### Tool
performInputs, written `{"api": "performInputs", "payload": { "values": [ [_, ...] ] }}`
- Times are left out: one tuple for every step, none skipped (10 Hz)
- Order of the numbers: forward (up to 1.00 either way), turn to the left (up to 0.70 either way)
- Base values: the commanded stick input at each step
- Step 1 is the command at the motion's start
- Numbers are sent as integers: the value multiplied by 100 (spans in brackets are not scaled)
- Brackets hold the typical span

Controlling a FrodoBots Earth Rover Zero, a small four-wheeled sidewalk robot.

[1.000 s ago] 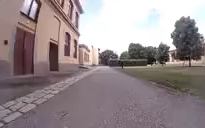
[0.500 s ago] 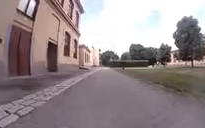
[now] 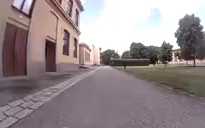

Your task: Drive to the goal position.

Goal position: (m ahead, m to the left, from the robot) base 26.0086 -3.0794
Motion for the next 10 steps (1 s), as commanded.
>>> {"api": "performInputs", "payload": {
  "values": [
    [85, 1],
    [85, 1],
    [85, 1],
    [85, 1],
    [85, 1],
    [85, 1],
    [85, 1],
    [85, 1],
    [85, 1],
    [85, 1]
  ]
}}
